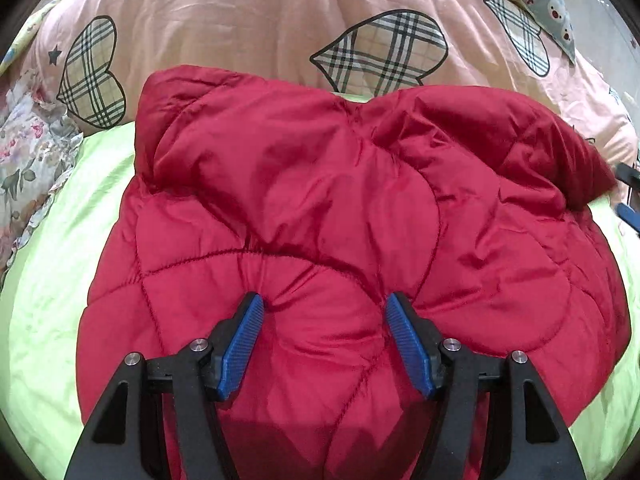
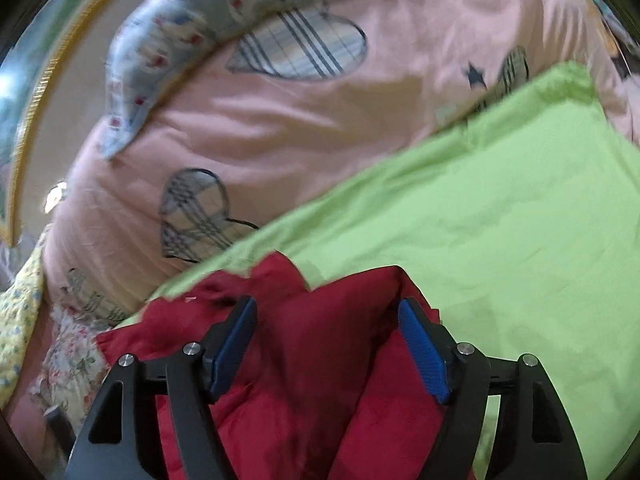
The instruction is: Fold large clothes
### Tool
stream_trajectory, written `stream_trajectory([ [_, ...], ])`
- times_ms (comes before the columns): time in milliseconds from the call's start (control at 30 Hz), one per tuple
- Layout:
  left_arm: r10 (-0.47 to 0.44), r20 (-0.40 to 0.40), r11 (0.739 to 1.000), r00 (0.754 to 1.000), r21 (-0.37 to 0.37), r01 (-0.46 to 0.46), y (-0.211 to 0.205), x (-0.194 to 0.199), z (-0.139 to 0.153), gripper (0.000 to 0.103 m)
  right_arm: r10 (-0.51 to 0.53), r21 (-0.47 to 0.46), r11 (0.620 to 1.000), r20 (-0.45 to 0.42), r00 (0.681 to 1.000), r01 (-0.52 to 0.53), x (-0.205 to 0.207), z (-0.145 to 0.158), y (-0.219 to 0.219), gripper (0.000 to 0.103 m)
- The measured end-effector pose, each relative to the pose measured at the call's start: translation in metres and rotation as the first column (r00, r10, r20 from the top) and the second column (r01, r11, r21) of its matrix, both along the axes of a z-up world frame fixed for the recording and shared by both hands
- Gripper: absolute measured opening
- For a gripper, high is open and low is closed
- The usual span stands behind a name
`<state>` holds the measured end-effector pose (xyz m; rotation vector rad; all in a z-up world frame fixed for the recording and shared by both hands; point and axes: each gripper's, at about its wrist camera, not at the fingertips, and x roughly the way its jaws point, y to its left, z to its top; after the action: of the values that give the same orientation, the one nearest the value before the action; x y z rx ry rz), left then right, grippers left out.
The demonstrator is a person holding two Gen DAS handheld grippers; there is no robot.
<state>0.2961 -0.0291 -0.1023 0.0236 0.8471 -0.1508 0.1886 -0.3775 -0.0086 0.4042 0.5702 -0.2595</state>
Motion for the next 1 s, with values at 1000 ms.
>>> stream_trajectory([
  [1000, 0.18, -0.041, 0.979, 0.983, -0.09, -0.183, 0.088, 0.012, 0.009, 0.072, 0.137, -0.184, 0.961, -0.333, 0.933, -0.207, 0.037, -0.073, 0.058, 0.085],
])
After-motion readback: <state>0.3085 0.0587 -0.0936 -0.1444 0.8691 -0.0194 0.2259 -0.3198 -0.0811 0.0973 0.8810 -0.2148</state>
